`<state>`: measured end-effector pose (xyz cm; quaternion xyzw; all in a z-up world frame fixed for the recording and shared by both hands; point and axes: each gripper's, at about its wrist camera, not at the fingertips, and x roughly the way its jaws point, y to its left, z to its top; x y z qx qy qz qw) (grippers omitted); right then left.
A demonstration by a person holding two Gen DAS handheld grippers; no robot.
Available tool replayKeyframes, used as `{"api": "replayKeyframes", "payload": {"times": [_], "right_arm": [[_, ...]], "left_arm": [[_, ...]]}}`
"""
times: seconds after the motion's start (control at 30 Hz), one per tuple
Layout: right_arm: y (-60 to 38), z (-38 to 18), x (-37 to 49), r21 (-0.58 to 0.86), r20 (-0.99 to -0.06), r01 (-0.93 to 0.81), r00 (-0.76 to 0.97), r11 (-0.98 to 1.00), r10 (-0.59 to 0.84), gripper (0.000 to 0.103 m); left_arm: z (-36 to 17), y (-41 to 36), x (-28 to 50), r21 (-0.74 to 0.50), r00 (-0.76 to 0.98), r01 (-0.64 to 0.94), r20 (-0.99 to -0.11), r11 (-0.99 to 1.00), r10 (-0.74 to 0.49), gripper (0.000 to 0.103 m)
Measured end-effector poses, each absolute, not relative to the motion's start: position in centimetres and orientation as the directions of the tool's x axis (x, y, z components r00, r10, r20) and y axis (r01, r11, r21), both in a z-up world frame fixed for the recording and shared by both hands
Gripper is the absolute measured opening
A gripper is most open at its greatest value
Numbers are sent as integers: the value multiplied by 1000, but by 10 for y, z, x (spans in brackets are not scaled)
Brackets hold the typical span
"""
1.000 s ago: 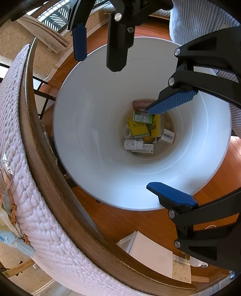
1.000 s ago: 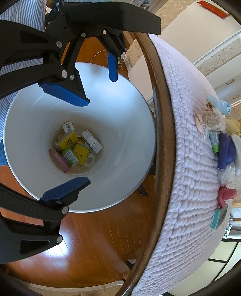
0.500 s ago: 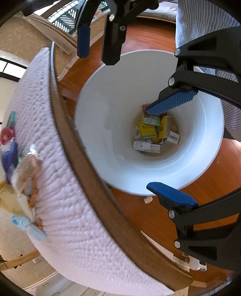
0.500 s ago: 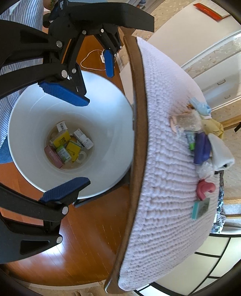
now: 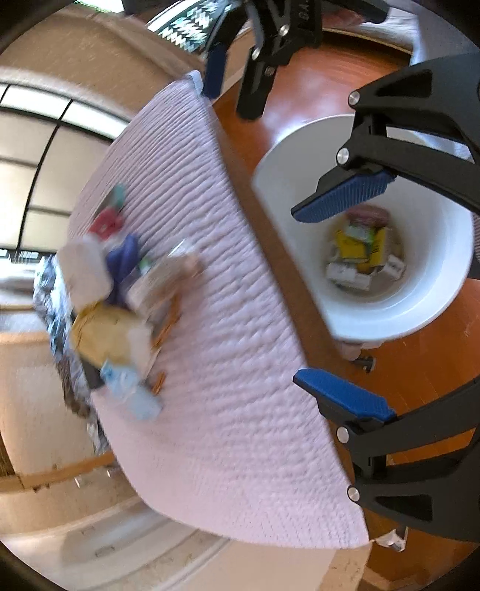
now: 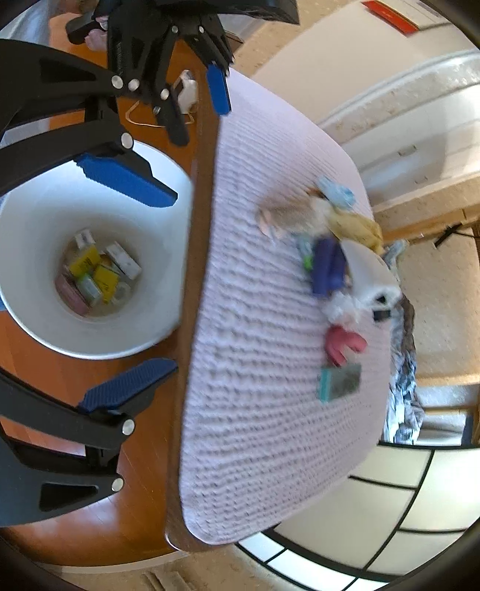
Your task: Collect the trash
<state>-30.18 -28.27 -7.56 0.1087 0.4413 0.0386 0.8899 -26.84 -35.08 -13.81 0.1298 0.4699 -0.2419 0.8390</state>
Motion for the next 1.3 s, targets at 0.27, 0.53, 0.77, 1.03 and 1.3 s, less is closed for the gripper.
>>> {"api": "replayKeyframes", "payload": {"times": [0.27, 0.53, 0.77, 1.03, 1.3], "right_arm": [[-305, -58, -282, 193, -743, 76, 663, 978, 95, 85], [-319, -43, -263, 182, -707, 103, 705, 978, 57, 86], [-331, -32, -249, 177, -682, 116, 731, 977, 36, 86], [-348, -33, -231, 186, -674, 154, 738, 970, 13, 89], [-375, -48, -215, 207, -698, 216, 716, 954, -10, 89]], "left_arm": [[-124, -337, -228, -4, 521, 406, -820, 914, -236, 85], [-106, -326, -204, 7, 582, 338, -787, 941, -203, 85], [-95, -322, -183, 16, 620, 292, -765, 956, -176, 85], [-96, -317, -165, 7, 629, 244, -762, 970, -153, 85], [-103, -303, -149, 5, 622, 190, -774, 982, -116, 85]]}}
